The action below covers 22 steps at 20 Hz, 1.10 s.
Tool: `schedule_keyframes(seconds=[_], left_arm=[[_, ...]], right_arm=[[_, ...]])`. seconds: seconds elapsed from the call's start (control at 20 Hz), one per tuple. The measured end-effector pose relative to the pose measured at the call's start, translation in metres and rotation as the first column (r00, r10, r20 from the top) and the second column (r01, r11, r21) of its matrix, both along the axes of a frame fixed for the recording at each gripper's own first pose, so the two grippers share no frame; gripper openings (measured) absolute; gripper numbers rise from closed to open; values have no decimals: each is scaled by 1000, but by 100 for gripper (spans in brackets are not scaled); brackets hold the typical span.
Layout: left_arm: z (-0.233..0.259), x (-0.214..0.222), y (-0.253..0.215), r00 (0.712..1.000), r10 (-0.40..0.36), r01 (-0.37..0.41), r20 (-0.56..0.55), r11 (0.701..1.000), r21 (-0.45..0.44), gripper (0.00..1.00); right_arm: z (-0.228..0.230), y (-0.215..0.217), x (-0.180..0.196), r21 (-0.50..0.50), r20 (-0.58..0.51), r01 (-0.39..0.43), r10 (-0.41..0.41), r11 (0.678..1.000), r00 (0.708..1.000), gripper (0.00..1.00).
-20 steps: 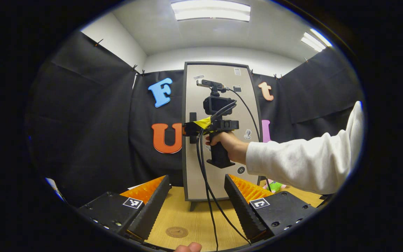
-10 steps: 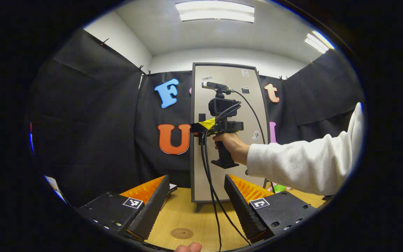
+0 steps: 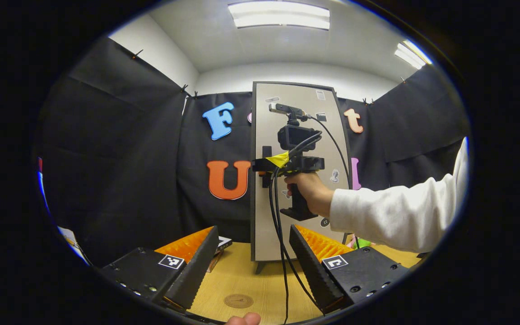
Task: Open the cabinet door with the right hand, grasp the bottle in the cabinet with the left hand and place it on the coaster, then close the cabinet door with the right hand.
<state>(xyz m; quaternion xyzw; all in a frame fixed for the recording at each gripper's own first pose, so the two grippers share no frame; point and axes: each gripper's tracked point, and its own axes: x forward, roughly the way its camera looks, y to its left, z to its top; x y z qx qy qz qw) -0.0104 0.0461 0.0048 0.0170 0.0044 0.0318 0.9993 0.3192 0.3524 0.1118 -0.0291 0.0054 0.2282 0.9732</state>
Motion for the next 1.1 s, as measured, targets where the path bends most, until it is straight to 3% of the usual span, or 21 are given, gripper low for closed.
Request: schedule_keyframes(seconds=[0.5, 1.1], left_arm=[[1, -1, 10, 1000, 24, -24, 2, 1000, -10, 95], [-1, 3, -4, 1000, -7, 8, 10, 1000, -28, 95]], right_arm=[[7, -17, -58, 45, -9, -100, 100, 994, 995, 15], [10, -68, -105, 16, -25, -138, 139, 990, 990, 16]])
